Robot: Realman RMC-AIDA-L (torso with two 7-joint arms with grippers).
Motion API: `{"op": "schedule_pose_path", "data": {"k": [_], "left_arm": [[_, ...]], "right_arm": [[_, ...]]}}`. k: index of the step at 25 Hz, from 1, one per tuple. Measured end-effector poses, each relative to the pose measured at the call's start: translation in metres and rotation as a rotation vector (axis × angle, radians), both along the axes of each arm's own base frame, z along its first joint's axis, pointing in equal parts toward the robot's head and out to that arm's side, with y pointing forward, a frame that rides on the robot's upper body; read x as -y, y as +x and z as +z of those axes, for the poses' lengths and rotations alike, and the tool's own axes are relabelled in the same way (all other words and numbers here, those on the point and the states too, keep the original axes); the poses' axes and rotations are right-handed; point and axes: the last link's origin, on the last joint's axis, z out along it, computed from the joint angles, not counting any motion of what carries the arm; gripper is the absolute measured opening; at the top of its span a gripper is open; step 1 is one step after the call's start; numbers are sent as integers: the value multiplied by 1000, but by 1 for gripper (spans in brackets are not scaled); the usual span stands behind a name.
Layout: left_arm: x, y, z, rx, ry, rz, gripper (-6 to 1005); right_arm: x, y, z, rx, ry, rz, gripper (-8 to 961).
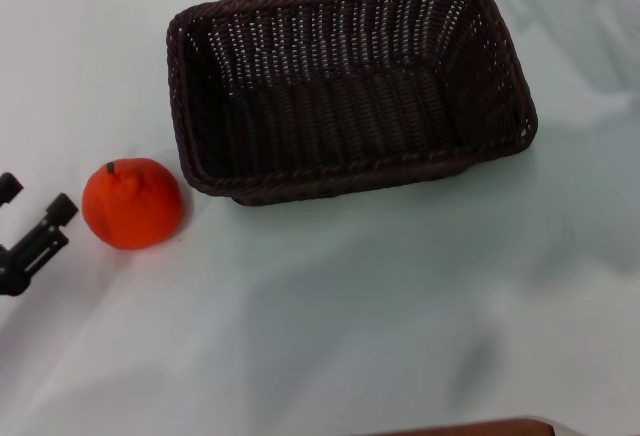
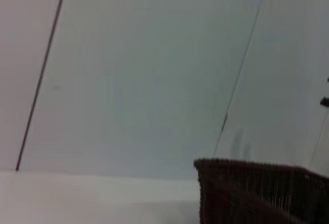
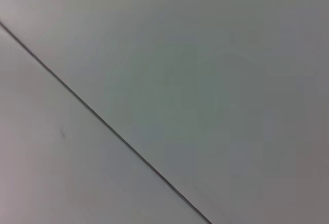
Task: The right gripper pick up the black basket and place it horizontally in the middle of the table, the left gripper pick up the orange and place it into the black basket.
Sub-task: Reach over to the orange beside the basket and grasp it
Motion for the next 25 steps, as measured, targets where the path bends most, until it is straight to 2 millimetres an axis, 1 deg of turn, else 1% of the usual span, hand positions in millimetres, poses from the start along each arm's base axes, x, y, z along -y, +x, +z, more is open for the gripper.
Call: {"op": "schedule_pose_path", "data": {"k": [9, 14, 20, 25], "left_arm": [[-8, 2, -11, -54, -55, -15, 805], [-15, 3, -19, -85, -94, -17, 805], [-22, 9, -26, -90, -94, -28, 804], [-26, 10, -30, -110, -93, -22, 804]], "right_arm": [[-1, -7, -13, -52, -3, 4, 767], [-2, -15, -19, -1, 2, 42, 767], [-2, -22, -28, 25, -4, 63, 766], [0, -25, -40, 50, -28, 78, 766]]}}
